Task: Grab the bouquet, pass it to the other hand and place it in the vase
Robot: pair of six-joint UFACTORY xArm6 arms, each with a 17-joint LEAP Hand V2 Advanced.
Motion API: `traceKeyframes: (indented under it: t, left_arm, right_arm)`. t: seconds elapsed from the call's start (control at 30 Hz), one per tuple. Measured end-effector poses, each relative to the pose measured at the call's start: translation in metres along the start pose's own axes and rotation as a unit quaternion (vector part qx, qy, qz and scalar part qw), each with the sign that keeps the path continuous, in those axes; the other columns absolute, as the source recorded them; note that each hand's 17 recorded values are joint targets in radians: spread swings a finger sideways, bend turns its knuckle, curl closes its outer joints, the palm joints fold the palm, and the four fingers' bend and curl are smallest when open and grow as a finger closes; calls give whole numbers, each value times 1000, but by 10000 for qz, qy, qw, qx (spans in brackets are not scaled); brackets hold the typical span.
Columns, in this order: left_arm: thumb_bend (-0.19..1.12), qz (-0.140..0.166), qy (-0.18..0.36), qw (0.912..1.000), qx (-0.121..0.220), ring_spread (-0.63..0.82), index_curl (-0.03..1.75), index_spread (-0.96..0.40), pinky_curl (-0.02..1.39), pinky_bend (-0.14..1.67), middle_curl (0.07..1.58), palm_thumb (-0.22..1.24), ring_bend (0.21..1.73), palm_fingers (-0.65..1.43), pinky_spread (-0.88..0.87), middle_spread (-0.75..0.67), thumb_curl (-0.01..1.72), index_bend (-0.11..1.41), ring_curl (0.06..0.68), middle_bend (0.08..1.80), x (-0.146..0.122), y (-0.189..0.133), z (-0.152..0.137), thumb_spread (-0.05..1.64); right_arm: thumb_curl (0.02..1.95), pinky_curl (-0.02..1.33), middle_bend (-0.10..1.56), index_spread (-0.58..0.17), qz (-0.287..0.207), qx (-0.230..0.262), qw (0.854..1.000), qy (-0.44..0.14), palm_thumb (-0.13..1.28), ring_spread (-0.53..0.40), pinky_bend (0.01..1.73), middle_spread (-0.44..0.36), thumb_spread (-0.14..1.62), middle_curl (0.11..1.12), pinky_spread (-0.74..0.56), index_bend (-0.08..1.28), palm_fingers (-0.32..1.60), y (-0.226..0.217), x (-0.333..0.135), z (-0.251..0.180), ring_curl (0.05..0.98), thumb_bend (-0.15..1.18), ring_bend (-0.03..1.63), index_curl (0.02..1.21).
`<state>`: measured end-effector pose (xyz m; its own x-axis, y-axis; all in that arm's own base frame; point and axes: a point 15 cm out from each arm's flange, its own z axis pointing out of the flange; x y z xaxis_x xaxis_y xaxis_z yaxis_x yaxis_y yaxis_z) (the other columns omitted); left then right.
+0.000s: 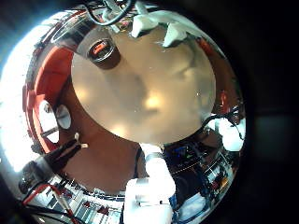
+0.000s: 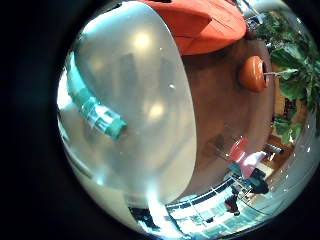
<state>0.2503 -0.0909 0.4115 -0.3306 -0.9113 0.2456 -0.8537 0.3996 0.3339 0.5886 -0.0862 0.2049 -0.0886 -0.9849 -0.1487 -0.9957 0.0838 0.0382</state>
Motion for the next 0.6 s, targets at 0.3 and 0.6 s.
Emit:
traceKeyframes:
  t: [0.3, 0.6]
  left_arm:
    - [-19, -18, 5, 10000, 36, 512, 394, -10, 272, 188, 339, 304, 458, 211, 501, 315, 298, 188, 191, 189, 1, 4, -1, 1167]
    - [-19, -44, 5, 10000, 40, 512, 396, -10, 273, 187, 338, 304, 460, 211, 502, 315, 298, 188, 189, 190, 2, 6, 0, 1168]
  right_arm:
    - [364, 200, 343, -249, 2, -214, 9998, 23, 378, -13, 364, 44, 1106, 374, 297, 222, 572, 5, -1, 18, 258, -24, 658, 376]
    - [370, 169, 364, -257, -32, -432, 9991, 45, 368, -24, 346, 42, 1101, 378, 291, 220, 626, 12, -6, 29, 242, -25, 674, 397]
